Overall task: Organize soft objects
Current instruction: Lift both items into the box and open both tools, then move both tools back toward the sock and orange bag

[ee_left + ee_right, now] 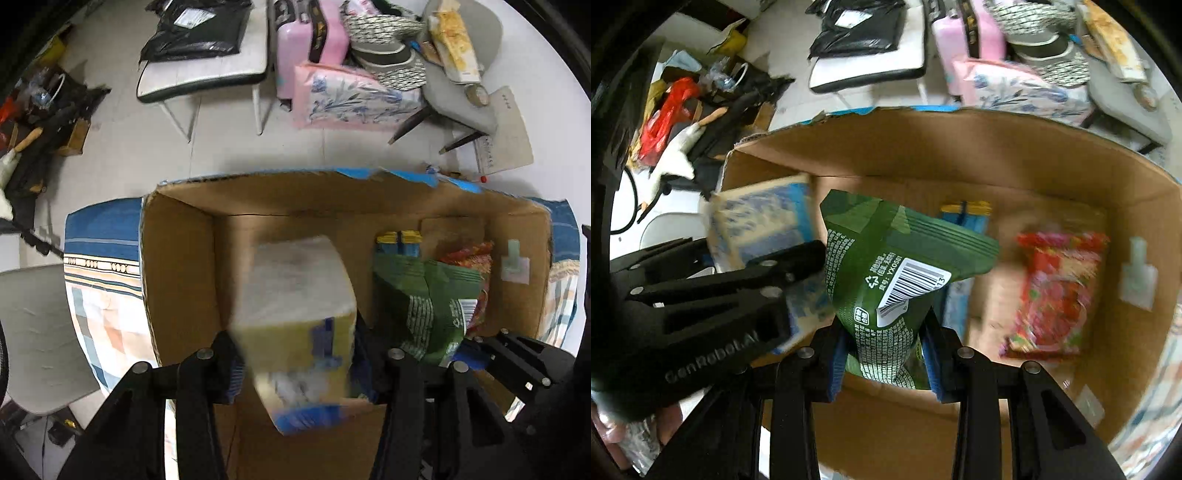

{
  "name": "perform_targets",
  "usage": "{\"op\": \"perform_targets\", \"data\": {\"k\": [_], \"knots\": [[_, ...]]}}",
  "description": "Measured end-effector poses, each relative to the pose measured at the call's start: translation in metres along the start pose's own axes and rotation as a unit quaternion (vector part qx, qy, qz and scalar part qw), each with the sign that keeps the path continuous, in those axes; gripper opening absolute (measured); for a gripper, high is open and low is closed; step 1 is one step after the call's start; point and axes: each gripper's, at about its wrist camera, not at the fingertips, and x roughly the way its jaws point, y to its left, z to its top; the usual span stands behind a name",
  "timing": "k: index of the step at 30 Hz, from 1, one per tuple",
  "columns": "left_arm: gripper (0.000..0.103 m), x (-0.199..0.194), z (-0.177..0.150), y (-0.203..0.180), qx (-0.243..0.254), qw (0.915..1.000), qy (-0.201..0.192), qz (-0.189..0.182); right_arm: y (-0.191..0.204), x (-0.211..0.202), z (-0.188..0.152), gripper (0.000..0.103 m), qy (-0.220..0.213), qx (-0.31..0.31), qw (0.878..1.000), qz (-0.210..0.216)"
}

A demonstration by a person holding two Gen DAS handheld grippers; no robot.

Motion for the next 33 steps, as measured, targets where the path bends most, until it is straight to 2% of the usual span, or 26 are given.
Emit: {"op": "perform_targets", "data": {"k": [4,7,9,11,14,16,17,19,20,21,23,26,29,33], "knots": [[0.048,-0.005,0.004,0.009,-0.022,0.9997,-0.012,-0.003,-0.004,0.014,0.015,0.041,0.002,0.015,1.000,-0.007],[0.060,-0.013,0.001,0.010,-0.027,0.9993,-0.027,-0.003,-0.005,0.018,0.017,0.052,0.001,0.019,1.000,-0.022],[0.061,-0.019,-0.004,0.010,-0.025,0.9989,-0.038,0.008,-0.004,0.017,0.014,0.063,-0.001,0.019,0.999,-0.034],[0.062,-0.023,-0.010,0.010,-0.026,0.9986,-0.046,0.012,-0.004,0.014,0.010,0.066,-0.003,0.020,0.999,-0.042],[0.071,-0.031,-0.024,0.010,-0.029,0.9978,-0.058,0.014,-0.002,0.007,0.001,0.067,-0.008,0.026,0.998,-0.052],[0.083,-0.035,-0.035,0.009,-0.032,0.9970,-0.069,0.015,0.001,0.002,-0.007,0.073,-0.014,0.025,0.998,-0.059],[0.087,-0.037,-0.043,0.009,-0.034,0.9965,-0.074,0.018,0.002,-0.002,-0.012,0.078,-0.018,0.024,0.997,-0.068],[0.093,-0.040,-0.056,0.007,-0.038,0.9956,-0.083,0.022,0.005,-0.008,-0.025,0.080,-0.025,0.025,0.996,-0.079],[0.094,-0.042,-0.065,0.006,-0.038,0.9949,-0.090,0.025,0.006,-0.011,-0.032,0.083,-0.029,0.026,0.995,-0.087],[0.096,-0.045,-0.072,0.004,-0.038,0.9942,-0.097,0.026,0.008,-0.014,-0.038,0.092,-0.033,0.025,0.995,-0.096],[0.097,-0.054,-0.090,0.000,-0.036,0.9920,-0.116,0.034,0.011,-0.022,-0.053,0.103,-0.046,0.024,0.992,-0.116],[0.097,-0.066,-0.114,-0.003,-0.035,0.9889,-0.141,0.033,0.015,-0.034,-0.078,0.103,-0.075,0.026,0.986,-0.145],[0.097,-0.078,-0.139,-0.007,-0.037,0.9860,-0.161,0.020,0.014,-0.046,-0.102,0.103,-0.100,0.034,0.983,-0.153],[0.097,-0.093,-0.177,-0.015,-0.031,0.9794,-0.196,0.038,0.018,-0.065,-0.134,0.103,-0.135,0.039,0.977,-0.162]]}}
